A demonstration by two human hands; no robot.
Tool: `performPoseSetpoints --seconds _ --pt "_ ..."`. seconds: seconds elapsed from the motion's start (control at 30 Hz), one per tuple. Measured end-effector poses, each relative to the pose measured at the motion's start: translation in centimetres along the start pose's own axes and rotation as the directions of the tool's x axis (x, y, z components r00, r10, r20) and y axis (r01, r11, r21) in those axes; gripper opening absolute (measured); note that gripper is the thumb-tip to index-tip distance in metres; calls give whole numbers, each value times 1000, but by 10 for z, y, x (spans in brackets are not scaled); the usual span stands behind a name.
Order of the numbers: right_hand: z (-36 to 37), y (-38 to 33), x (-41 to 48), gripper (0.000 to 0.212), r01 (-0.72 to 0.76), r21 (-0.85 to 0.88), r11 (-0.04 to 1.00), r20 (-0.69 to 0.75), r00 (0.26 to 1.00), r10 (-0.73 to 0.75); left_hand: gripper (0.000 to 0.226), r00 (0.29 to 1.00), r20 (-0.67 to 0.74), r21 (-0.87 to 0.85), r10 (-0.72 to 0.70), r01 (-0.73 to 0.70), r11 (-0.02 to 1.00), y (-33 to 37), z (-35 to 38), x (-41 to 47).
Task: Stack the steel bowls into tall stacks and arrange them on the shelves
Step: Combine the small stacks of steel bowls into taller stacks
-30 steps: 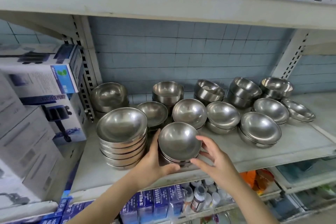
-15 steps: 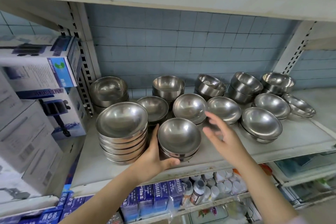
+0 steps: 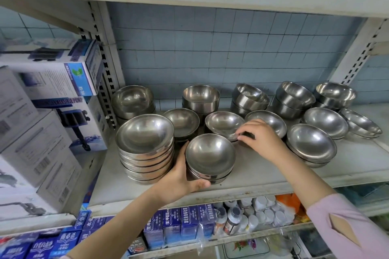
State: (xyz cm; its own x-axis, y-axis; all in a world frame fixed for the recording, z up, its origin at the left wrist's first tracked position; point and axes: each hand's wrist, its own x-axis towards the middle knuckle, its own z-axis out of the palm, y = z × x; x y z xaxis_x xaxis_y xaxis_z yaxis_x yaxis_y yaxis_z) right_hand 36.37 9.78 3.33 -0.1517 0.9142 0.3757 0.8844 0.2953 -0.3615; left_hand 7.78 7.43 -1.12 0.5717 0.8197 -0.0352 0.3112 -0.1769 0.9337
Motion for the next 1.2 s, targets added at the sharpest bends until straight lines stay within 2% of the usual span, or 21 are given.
performPoseSetpoints --seconds 0.13,0.37,0.57,0.67,0.9,1.07,1.2 --pt "-2 -5 1 8 -31 106 994 -87 995 40 118 1000 -10 0 -1 1 1000 -1 0 1" --pt "-22 -37 -11 8 104 42 994 -291 953 -88 118 999 -16 7 35 -35 999 -2 1 2" --pt "-6 -72 -51 16 234 80 969 -109 968 -225 119 998 -20 23 55 -54 998 -2 1 2" --pt "5 -72 -61 21 274 66 959 -68 961 -270 116 996 -41 49 75 -73 996 -1 1 3" --pt "6 -64 -69 17 221 113 969 -25 975 -219 114 999 -20 -2 46 -46 999 1 1 2" --pt "8 -58 -70 23 184 129 974 -3 983 -185 108 997 -47 15 59 -59 998 -1 2 2" --pt "9 -59 -67 20 182 157 971 -37 983 -179 108 988 -130 172 89 -66 983 -3 3 2"
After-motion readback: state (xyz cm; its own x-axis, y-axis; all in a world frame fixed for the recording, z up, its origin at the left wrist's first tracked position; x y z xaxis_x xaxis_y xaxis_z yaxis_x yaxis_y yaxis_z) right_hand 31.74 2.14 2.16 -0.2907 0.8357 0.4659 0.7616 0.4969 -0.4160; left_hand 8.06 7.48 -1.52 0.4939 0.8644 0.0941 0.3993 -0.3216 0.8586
